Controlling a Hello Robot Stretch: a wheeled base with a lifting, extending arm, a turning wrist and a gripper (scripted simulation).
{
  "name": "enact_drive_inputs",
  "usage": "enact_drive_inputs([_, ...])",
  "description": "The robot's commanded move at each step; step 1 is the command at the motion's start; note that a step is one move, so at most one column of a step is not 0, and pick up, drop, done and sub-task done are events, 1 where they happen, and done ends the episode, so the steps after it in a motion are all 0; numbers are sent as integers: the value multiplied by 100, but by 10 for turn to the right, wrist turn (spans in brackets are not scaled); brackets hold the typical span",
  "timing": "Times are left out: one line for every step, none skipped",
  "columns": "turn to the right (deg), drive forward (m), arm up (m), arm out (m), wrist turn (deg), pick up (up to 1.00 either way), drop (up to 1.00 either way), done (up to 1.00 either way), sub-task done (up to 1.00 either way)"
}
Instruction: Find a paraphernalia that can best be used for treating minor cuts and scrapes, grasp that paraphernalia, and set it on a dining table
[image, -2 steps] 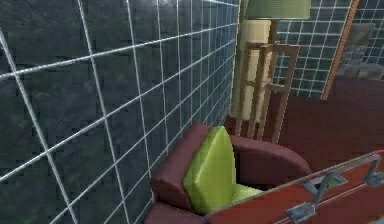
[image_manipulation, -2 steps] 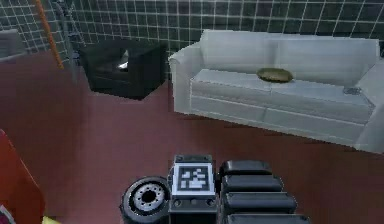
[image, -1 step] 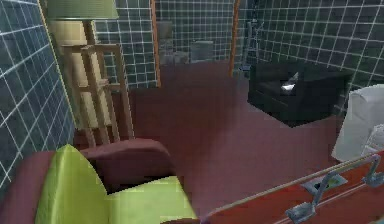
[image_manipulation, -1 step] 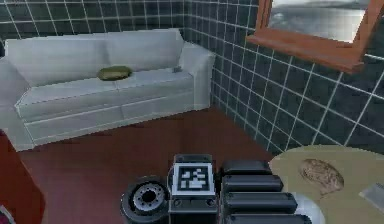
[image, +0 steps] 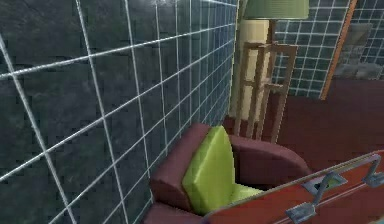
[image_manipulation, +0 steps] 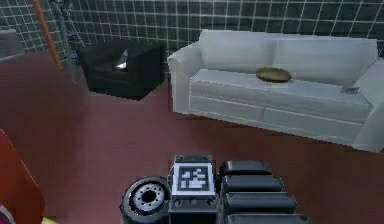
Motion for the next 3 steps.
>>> enact_drive_inputs([-450, 0, 0, 0, 0, 0, 0, 0, 0])
enact_drive_inputs([-450, 0, 0, 0, 0, 0, 0, 0, 0])
enact_drive_inputs([-150, 0, 0, 0, 0, 0, 0, 0, 0])
